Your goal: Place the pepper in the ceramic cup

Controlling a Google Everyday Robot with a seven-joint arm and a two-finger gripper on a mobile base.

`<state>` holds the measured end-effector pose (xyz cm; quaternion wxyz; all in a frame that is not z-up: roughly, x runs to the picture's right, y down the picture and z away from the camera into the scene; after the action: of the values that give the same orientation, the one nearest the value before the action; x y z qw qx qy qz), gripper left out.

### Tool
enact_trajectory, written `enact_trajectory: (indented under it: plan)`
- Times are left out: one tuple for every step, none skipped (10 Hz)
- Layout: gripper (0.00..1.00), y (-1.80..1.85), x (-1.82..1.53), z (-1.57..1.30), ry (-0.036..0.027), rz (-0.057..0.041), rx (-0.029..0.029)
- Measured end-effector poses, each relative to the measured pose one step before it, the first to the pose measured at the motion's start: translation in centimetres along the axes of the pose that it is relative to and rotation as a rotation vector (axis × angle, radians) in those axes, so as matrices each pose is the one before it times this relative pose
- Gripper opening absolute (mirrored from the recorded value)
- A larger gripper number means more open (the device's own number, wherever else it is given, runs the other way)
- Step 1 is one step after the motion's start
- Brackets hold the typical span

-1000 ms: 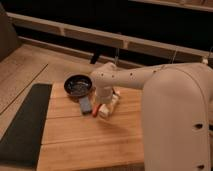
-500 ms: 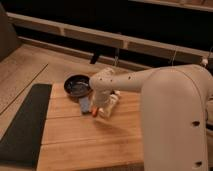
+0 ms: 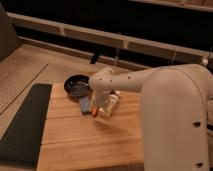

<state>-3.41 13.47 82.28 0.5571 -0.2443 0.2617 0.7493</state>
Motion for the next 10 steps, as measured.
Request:
enact_trajectory:
  plan:
    - [0.65, 0.183, 0.28, 0.089, -0.00297, -0.01685, 0.00853]
    - [0.65, 0.328, 0.236, 0.27, -0.00491, -0.0209, 0.01088]
    - [0.65, 0.418, 0.038, 0.177, -0.00564, -0.00558, 0.00234]
    - [0.65, 0.149, -0.15, 0.169, -0.00573, 0.00202, 0.00322]
    - [0.65, 0.034, -0.431, 0.2, -0.00999, 0.00409, 0.0011]
    - [0.65, 0.203, -0.349, 0.214, -0.00589, 0.00354, -0.00485]
    - [0.65, 0.392, -0.42, 0.554, -0.00247, 0.00697, -0.00969]
    - [0.65, 0.263, -0.239, 0.678, 0.0038, 0.0078, -0.00558]
    - [0.65, 0.179, 0.025, 0.591, 0.00771, 0.00471, -0.00227]
    - [0.65, 0.117, 0.105, 0.718, 0.0094, 0.00313, 0.00103]
